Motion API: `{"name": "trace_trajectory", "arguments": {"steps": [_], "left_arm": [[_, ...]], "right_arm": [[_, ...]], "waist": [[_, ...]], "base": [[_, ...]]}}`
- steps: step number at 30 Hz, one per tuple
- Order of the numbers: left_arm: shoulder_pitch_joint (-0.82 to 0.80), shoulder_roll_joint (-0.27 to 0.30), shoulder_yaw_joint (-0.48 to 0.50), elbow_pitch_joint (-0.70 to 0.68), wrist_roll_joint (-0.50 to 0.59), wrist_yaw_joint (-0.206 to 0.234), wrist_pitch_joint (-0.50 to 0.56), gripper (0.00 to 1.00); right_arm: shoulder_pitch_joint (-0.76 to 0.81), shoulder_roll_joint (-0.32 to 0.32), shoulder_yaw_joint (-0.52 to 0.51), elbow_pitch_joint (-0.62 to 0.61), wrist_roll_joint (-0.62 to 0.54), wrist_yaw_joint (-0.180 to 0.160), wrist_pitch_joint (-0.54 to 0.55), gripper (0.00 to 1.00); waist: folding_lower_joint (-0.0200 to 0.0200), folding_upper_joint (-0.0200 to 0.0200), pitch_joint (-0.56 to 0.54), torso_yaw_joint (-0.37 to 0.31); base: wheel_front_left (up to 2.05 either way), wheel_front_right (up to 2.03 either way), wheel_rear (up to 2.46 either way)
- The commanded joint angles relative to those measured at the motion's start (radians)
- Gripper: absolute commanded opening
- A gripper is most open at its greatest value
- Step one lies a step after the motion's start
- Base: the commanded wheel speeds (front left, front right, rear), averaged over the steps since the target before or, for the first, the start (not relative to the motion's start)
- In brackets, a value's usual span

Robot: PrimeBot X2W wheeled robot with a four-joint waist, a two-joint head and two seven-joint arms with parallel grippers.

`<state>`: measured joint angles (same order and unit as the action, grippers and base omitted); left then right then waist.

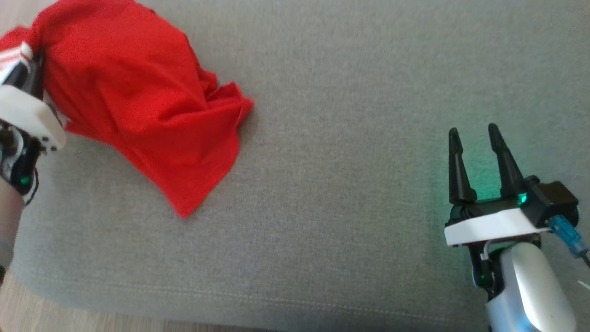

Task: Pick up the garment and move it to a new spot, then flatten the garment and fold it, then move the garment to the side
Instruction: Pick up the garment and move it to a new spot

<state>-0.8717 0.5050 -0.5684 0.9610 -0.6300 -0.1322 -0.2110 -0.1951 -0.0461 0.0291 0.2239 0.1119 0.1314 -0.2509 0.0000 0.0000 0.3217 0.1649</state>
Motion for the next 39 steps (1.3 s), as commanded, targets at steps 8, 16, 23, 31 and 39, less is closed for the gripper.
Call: {"name": "trace_trajectory", "arguments": {"steps": [8,16,23,31,39], "left_arm": [[-0.100,0.098,0.055,-0.216,-0.010,0.038,-0.011,0.00],[-0.068,0.123,0.093,-0.497,-0.045,0.142,0.064,0.00],[-0.012,0.158,0.108,-0.705,-0.043,0.249,0.136,0.00],[0.069,0.211,0.132,-0.778,-0.062,0.299,0.170,0.00],[0.124,0.240,0.120,-0.828,-0.064,0.298,0.179,0.00]], "right_arm": [[0.030,-0.004,0.056,-0.003,0.080,-0.001,-0.011,1.00],[0.058,-0.004,0.072,-0.005,0.129,-0.001,-0.011,1.00],[0.066,-0.004,0.078,-0.009,0.146,-0.001,-0.011,1.00],[0.072,-0.004,0.066,-0.017,0.144,-0.001,-0.011,1.00],[0.073,-0.004,0.051,-0.012,0.145,-0.001,-0.011,1.00]], "waist": [[0.0000,0.0000,-0.167,-0.005],[0.0000,0.0000,-0.234,-0.028],[0.0000,0.0000,-0.254,-0.054],[0.0000,0.0000,-0.247,-0.060],[0.0000,0.0000,-0.253,-0.054]], "base": [[0.00,0.00,0.00],[0.00,0.00,0.00],[0.00,0.00,0.00],[0.00,0.00,0.00],[0.00,0.00,0.00]]}}
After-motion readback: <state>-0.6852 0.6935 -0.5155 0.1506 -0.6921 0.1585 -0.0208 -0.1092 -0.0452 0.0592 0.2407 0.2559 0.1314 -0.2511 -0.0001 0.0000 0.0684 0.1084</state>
